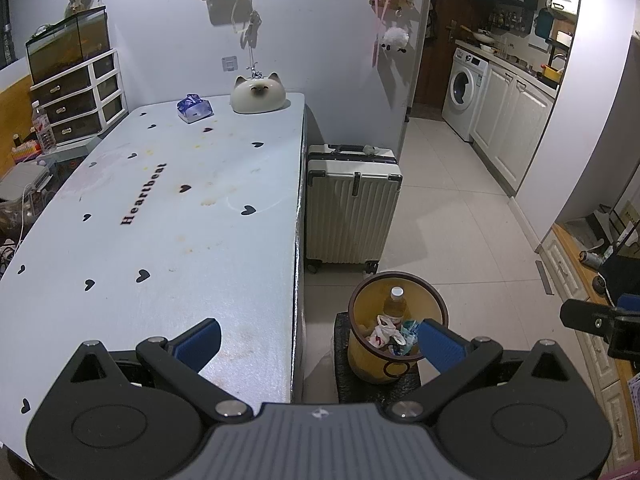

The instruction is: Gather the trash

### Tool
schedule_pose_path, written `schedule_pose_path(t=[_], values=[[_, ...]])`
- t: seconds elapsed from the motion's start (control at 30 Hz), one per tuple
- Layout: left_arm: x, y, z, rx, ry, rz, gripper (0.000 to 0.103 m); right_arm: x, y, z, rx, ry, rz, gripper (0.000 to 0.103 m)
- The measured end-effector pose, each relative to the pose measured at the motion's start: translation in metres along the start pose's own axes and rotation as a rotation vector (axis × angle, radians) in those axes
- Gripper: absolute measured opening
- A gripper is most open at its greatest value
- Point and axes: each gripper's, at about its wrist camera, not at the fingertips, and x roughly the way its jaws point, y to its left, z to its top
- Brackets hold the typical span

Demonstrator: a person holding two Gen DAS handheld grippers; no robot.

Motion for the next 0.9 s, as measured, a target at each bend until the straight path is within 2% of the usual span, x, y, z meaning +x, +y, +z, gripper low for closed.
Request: schedule_pose_path(t=[0.9], values=[[0.0011, -0.0001, 0.0012, 0.001, 0.001, -0.001, 0.103, 0.0042, -0.0017, 0.0009, -0.001, 0.002, 0.001, 0.103]])
